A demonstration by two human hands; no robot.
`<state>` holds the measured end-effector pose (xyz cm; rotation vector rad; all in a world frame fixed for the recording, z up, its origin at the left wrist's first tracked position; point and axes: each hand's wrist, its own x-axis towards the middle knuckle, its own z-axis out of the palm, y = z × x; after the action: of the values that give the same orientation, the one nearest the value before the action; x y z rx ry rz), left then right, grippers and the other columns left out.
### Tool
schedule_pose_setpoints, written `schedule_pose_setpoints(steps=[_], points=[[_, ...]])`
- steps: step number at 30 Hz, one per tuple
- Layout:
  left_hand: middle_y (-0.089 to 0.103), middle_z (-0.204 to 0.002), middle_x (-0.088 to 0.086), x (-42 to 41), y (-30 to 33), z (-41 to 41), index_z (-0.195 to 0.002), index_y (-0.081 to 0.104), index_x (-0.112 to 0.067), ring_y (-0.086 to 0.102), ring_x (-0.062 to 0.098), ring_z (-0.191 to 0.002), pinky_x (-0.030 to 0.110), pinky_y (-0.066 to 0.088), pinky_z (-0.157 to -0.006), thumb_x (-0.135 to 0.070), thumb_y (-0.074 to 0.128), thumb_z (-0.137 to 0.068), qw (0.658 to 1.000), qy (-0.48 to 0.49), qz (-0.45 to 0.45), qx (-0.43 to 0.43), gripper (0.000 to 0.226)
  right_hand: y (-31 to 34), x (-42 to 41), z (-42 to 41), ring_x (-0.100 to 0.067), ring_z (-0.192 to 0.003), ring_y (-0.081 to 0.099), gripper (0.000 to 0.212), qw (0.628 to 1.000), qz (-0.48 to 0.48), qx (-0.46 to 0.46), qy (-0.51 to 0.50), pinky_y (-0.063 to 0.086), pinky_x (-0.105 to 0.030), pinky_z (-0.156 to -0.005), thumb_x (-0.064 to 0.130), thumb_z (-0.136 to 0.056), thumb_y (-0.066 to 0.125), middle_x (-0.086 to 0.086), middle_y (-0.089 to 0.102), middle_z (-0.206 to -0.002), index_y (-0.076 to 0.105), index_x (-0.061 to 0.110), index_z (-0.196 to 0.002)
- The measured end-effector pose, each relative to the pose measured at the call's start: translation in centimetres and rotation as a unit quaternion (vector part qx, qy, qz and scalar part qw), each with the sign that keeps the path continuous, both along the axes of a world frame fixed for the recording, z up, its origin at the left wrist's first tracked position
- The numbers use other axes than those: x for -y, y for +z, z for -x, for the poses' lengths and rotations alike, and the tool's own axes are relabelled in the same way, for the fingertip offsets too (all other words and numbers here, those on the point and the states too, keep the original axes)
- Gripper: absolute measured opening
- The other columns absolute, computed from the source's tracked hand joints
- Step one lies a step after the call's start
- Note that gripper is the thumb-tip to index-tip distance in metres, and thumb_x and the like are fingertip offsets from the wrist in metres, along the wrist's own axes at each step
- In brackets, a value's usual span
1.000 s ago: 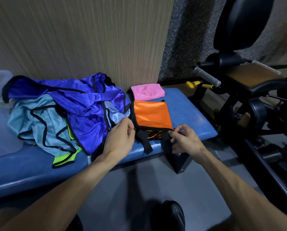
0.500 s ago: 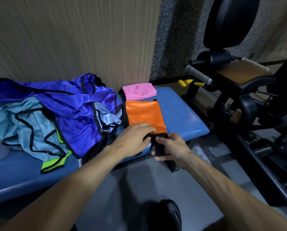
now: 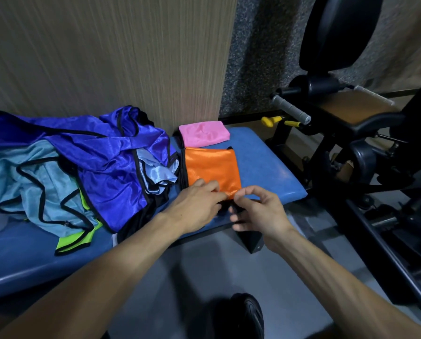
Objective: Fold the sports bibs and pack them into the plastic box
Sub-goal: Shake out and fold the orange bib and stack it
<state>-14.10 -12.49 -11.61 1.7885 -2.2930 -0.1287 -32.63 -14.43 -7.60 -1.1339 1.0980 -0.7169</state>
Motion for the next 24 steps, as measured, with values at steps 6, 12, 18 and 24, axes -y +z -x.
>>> schedule_pose_setpoints(steps=[6, 12, 18, 24], points=[[0.050, -0.137, -0.005, -0.1, -0.1, -0.7, -0.124, 0.065, -0.025, 0.047, 0.026, -0.108, 0.041, 0.042, -0.101, -0.038, 0.053, -0.101, 1.000, -0.014, -0.012, -0.009, 0.028, 0.9, 2.2, 0.4, -0.015, -0.078, 0.071, 0.028, 0.986, 0.088, -0.077, 0.120, 0.057, -0.027, -0.058, 0.001, -0.087, 0.077, -0.012, 0.073, -0.091, 0.067, 0.009, -0.112], [0.048, -0.137, -0.005, 0.0, -0.1, -0.7, -0.130, 0.061, -0.028, 0.045, 0.025, -0.112, 0.041, 0.042, -0.102, -0.041, 0.052, -0.101, 1.000, -0.016, -0.011, -0.001, 0.033, -0.6, 5.2, -0.6, -0.013, -0.067, 0.064, 0.017, 0.896, 0.327, -0.285, 0.096, 0.050, -0.028, -0.064, 0.017, -0.095, 0.065, 0.003, 0.068, -0.066, 0.069, 0.027, -0.081], [0.050, -0.139, -0.010, 0.2, -1.0, -1.3, -0.138, 0.059, -0.029, 0.046, 0.019, -0.119, 0.037, 0.043, -0.105, -0.046, 0.055, -0.099, 1.000, -0.025, -0.005, -0.016, 0.042, -3.0, 7.4, -2.7, -0.028, -0.087, 0.063, 0.008, 0.883, 0.257, -0.381, 0.097, 0.053, -0.040, -0.074, 0.024, -0.089, 0.066, 0.000, 0.062, -0.082, 0.059, 0.022, -0.088], [0.063, -0.118, -0.010, -1.4, 0.7, -3.8, -0.122, 0.065, -0.020, 0.057, 0.005, -0.110, 0.025, 0.044, -0.100, -0.025, 0.057, -0.102, 0.975, 0.022, 0.066, -0.212, 0.022, -3.2, 6.5, -3.4, -0.031, -0.084, 0.057, 0.024, 0.793, 0.452, -0.383, 0.145, 0.046, -0.041, -0.067, -0.001, -0.078, 0.058, 0.003, 0.050, -0.079, 0.062, 0.016, -0.094]])
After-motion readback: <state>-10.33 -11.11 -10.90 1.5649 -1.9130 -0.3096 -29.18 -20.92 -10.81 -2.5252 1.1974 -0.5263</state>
